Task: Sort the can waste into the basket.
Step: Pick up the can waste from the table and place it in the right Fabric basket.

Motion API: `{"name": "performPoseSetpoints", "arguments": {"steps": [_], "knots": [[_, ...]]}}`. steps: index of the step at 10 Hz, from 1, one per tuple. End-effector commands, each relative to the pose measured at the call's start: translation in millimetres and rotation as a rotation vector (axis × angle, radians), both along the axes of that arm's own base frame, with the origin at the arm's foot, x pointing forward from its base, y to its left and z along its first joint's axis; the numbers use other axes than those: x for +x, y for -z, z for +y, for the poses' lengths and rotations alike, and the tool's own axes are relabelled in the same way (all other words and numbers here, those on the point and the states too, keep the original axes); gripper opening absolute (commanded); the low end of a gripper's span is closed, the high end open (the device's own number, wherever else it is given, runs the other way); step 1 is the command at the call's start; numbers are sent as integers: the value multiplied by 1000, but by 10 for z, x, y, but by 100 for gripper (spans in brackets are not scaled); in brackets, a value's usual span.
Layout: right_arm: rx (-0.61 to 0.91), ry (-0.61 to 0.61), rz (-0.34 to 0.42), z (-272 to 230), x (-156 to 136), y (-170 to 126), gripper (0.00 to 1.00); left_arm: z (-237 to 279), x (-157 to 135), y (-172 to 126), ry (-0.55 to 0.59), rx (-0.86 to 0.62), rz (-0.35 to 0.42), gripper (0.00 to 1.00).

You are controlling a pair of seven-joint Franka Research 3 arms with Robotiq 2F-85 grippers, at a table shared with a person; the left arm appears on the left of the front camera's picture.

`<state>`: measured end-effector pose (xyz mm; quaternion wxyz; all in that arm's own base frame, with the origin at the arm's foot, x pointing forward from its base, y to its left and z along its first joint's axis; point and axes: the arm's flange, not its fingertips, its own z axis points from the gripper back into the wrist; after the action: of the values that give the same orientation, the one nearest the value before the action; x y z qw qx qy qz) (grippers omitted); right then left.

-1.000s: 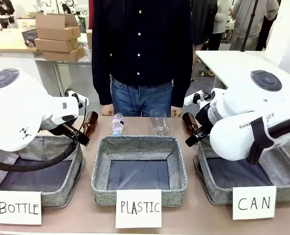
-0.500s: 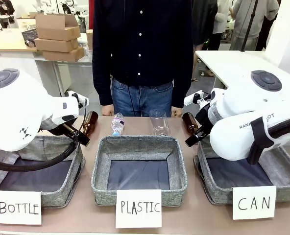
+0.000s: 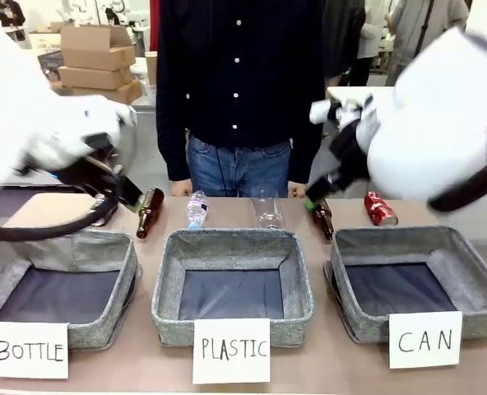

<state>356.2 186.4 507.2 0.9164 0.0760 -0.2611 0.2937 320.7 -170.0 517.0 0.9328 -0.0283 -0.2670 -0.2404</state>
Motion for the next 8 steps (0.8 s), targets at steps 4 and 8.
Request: {"name": "performPoseSetpoints", "arguments": {"steps": [4,8], "knots": [[-74,-13,117,-387,-609,68,100,271,-698,329,217,-119,146,100],[247,131,207,-741,-748,-232,100,363,-662,-510,312,-379,249,100]]}}
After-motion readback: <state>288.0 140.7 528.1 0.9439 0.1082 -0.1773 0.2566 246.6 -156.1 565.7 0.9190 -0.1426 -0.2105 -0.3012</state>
